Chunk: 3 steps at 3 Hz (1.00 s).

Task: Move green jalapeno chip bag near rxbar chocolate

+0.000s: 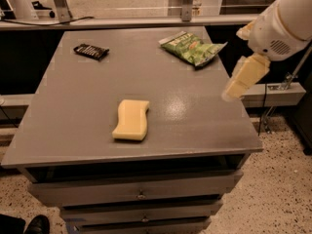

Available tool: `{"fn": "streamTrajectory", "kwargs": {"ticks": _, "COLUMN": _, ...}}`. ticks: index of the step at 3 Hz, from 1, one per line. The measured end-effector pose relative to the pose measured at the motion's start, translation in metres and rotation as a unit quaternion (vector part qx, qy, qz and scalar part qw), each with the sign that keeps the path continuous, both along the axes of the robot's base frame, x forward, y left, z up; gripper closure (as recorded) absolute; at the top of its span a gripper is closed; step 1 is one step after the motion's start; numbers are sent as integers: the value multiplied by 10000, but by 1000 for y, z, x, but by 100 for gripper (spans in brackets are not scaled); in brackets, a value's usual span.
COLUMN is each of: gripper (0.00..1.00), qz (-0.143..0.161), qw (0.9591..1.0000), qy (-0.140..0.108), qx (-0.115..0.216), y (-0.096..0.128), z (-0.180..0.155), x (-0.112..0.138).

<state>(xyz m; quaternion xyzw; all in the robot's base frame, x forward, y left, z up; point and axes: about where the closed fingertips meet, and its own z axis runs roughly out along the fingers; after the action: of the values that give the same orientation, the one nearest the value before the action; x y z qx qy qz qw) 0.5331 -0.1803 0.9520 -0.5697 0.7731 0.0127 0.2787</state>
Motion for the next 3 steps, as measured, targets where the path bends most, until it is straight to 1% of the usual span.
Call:
{"fn": "streamTrajectory", "kwargs": {"ticks": 1, "gripper": 0, "qz": -190, "qw": 9982, "qy": -321, "qx": 461, "y": 7, "z": -11, "x": 62}}
{"fn": "streamTrajectory", "kwargs": {"ticks": 2, "gripper": 0, "qz": -466, "qw": 9937, "qy": -480, "qx": 900, "y": 9, "z": -24, "x": 119}}
{"fn": "streamTrajectory", "kwargs": {"ticks": 3, "gripper": 0, "qz": -834, "qw": 9866, "qy": -480, "qx": 1315, "y": 6, "z": -40, "x": 167}}
